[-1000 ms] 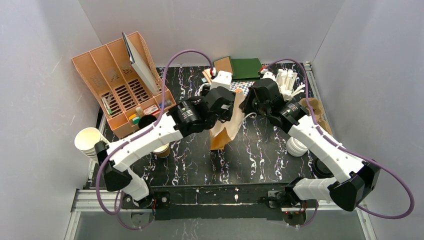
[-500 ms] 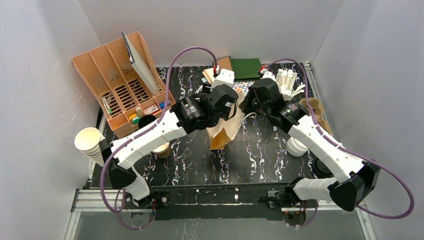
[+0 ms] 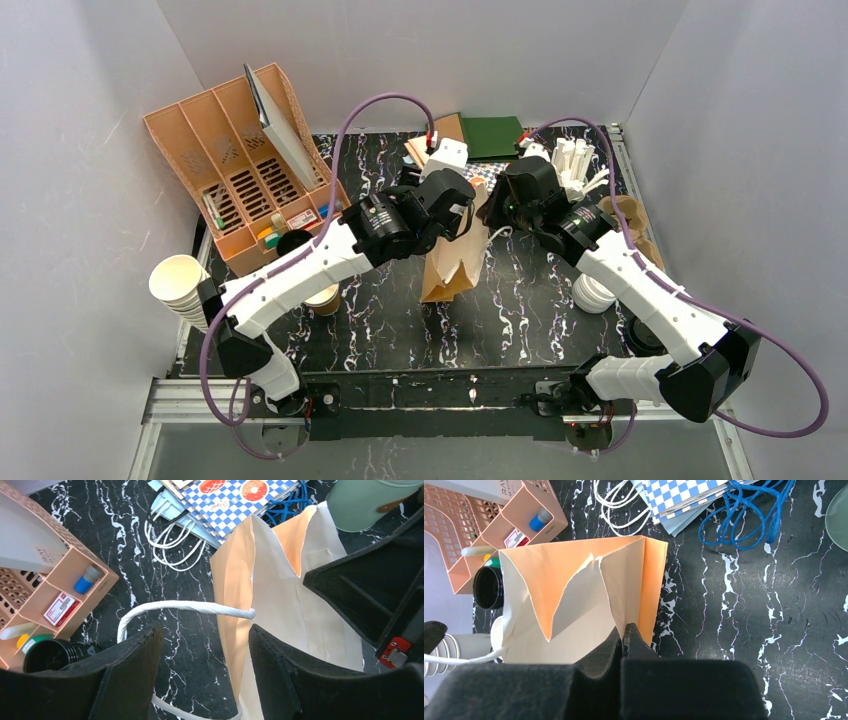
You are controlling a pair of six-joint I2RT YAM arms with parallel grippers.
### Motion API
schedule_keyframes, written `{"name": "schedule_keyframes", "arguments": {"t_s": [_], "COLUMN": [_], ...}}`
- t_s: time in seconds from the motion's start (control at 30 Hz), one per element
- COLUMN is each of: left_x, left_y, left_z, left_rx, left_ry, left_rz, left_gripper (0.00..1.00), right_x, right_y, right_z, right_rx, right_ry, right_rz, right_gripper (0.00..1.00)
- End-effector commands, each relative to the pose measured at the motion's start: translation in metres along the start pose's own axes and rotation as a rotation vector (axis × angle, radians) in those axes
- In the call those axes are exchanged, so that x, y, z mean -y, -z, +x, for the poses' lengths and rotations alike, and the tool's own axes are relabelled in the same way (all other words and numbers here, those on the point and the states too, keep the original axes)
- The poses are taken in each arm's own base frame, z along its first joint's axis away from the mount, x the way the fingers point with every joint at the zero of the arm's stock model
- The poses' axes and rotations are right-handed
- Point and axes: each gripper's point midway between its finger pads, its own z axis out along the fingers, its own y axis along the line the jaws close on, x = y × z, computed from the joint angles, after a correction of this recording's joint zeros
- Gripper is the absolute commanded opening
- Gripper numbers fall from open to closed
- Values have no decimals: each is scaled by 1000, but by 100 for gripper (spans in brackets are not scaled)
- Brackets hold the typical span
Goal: Pack the takeout coffee
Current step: Open the takeout bag at the center of the board.
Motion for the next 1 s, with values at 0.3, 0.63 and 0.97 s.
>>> {"name": "schedule_keyframes", "arguments": {"t_s": [0.3,0.63,0.97], "left_x": [21,0,-36], "left_y": [-14,-11,-15], "left_z": [34,26,18], "left_rx": [-121,-121,-134], "left_ry": [-92,-135,99], "left_rz": [54,-48,103], "left_gripper": [54,0,0], "right_x": [-20,-23,-59], "right_y": [12,14,91], "right_z": [-19,-20,-47], "right_rx": [58,57,235], "right_ry": [-14,2,89], "right_rz": [-80,-93,-409], "right_gripper": [1,15,86]}}
